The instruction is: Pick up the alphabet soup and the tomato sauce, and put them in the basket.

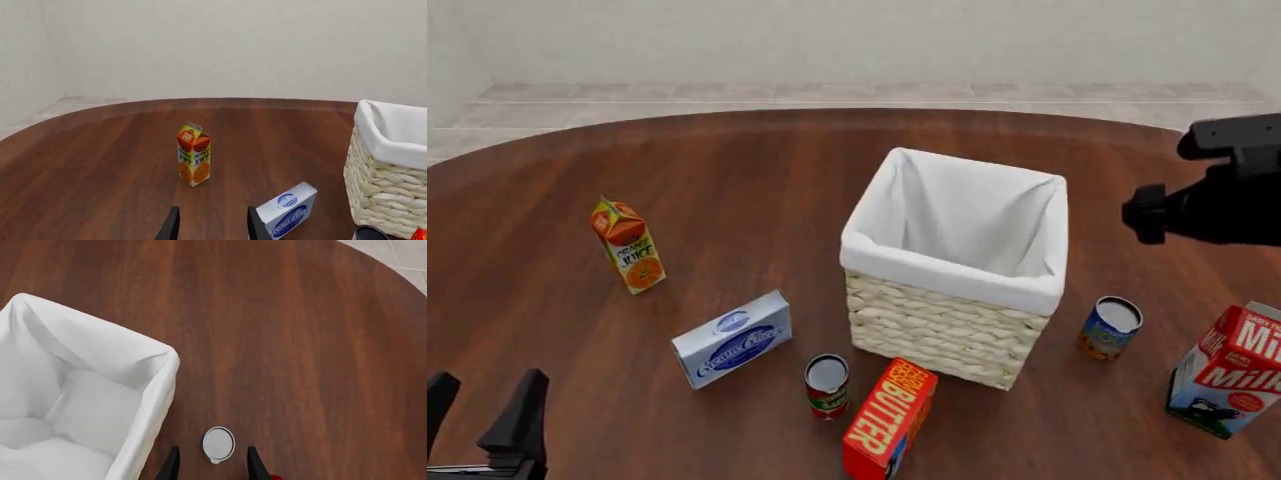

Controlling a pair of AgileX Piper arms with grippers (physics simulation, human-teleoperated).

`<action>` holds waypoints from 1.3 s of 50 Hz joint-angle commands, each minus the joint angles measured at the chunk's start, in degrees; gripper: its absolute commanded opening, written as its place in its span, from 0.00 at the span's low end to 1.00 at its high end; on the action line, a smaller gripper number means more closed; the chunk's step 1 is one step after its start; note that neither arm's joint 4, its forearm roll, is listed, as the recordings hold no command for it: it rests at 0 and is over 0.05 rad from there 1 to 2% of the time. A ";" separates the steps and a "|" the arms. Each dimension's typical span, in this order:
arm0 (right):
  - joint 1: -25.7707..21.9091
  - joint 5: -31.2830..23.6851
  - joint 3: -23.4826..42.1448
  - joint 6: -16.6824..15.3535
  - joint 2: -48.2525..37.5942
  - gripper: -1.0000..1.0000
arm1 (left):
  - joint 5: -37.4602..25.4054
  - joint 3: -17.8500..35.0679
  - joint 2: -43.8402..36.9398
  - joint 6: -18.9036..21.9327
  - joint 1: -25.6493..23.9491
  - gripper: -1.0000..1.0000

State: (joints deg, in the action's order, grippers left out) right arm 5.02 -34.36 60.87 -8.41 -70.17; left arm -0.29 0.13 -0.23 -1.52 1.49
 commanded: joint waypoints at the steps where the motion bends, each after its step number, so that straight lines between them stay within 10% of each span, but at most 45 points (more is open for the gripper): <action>1: 0.95 -0.21 -0.30 -0.61 -1.81 1.00 | 0.10 0.02 0.04 -0.27 0.07 1.00; 65: 2.90 8.36 -6.67 -1.74 -12.07 1.00 | 0.10 -0.06 -0.33 -0.61 0.31 1.00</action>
State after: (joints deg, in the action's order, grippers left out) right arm 7.85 -27.00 54.81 -9.95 -80.99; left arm -0.30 0.07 -0.39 -2.11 1.76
